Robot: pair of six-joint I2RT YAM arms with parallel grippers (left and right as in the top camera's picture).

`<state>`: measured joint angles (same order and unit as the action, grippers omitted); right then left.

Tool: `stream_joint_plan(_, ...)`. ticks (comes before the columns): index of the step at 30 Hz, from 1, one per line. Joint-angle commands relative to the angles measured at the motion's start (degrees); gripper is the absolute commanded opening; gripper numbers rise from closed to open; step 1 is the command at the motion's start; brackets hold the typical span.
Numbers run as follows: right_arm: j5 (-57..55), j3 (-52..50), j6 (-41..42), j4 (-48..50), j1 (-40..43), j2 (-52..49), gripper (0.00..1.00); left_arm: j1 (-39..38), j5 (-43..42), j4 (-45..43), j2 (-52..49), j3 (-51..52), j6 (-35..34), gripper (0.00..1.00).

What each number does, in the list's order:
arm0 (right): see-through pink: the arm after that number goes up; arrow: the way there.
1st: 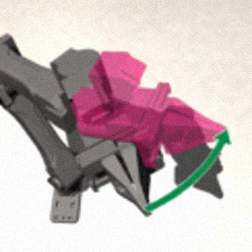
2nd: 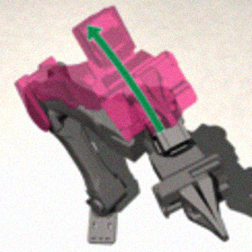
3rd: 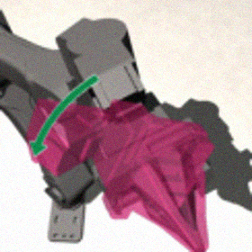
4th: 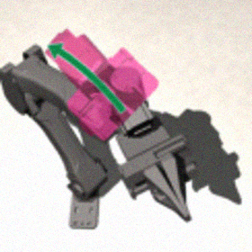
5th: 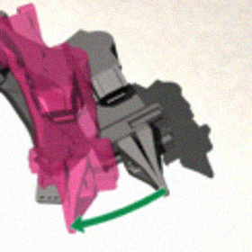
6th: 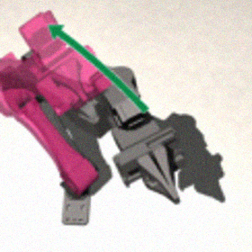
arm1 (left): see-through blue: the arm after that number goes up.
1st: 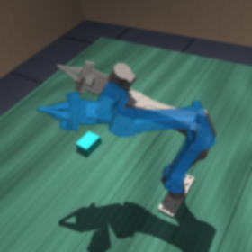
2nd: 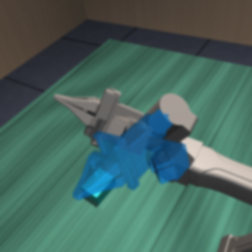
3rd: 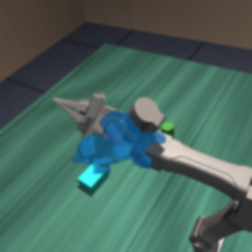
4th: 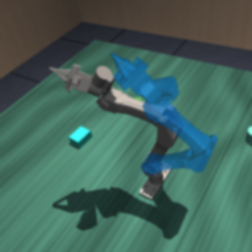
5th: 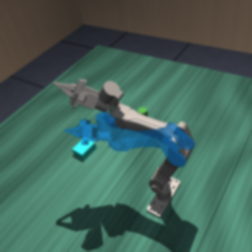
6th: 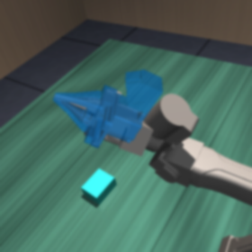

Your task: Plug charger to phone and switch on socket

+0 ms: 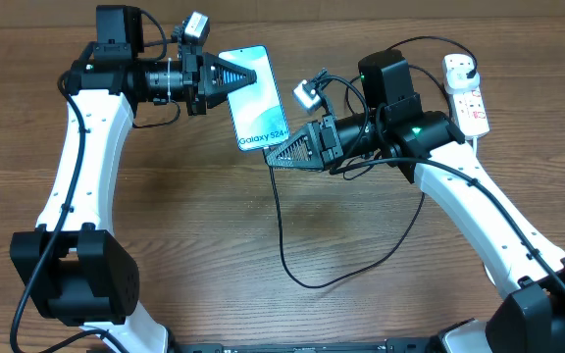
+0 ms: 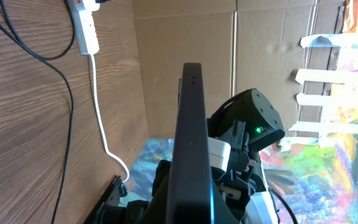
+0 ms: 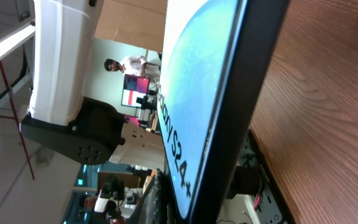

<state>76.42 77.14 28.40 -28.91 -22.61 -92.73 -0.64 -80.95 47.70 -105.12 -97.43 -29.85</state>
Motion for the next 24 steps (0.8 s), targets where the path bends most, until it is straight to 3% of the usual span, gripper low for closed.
stream_joint_plan(1,-5.9,1.2,0.5,2.8,0.6,1.1,0.04,-2.0,-6.1,1.1,0.5,-0.2,1.2,0.04)
stream_joint_plan(24,-7.4,1.2,3.4,6.1,0.6,1.0,0.04,-2.0,-6.1,1.1,0.5,-0.2,1.2,0.04)
